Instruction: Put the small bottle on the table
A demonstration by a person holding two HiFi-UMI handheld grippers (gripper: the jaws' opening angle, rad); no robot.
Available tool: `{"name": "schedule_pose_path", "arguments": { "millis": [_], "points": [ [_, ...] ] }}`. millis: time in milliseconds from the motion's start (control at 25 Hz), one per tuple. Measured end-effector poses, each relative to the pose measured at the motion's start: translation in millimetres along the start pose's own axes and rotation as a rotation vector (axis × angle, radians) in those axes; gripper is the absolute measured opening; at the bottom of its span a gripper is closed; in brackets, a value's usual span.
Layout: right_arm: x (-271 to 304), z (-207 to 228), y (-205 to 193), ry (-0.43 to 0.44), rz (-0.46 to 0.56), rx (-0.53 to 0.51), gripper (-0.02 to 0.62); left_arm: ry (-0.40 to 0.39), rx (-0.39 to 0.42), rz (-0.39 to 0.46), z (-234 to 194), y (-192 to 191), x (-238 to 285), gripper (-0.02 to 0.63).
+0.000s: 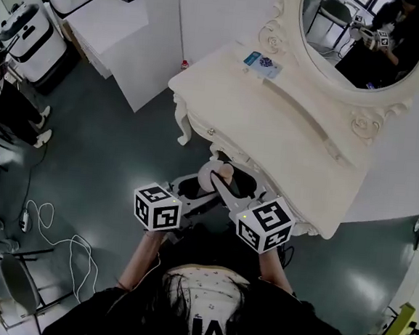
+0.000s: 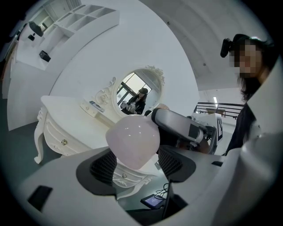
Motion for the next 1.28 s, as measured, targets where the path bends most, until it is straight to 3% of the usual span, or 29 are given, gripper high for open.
{"name": "schedule_pose_path", "arguments": {
  "millis": [240, 560, 1000, 1280],
  "points": [
    [19, 10, 3, -0.004, -0.023, -0.002, 0.150, -0.020, -0.026, 0.005, -12, 16, 3, 0.276],
    [58, 28, -3, 0.044, -0.041, -0.001, 0.150, 0.014, -0.055, 0.033, -44, 39, 7, 0.278],
    [124, 110, 10, 0.074, -0.017, 0.041, 0.150, 0.046, -0.041, 0.046, -88, 124, 49, 0.278],
    [142, 164, 7, 0.041, -0.027, 0.088, 0.150, 0.048, -0.050, -0.021, -106, 157, 90, 0.278]
  ]
}}
Point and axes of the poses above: the fingertips, and each gripper's own axes: x forward along the fingers, z to its right, y out of its top, the point moved 3 cm from there along -x, backward along the fingers, and after that the axes turned 15 degrees about -x, right-handed, at the moved point
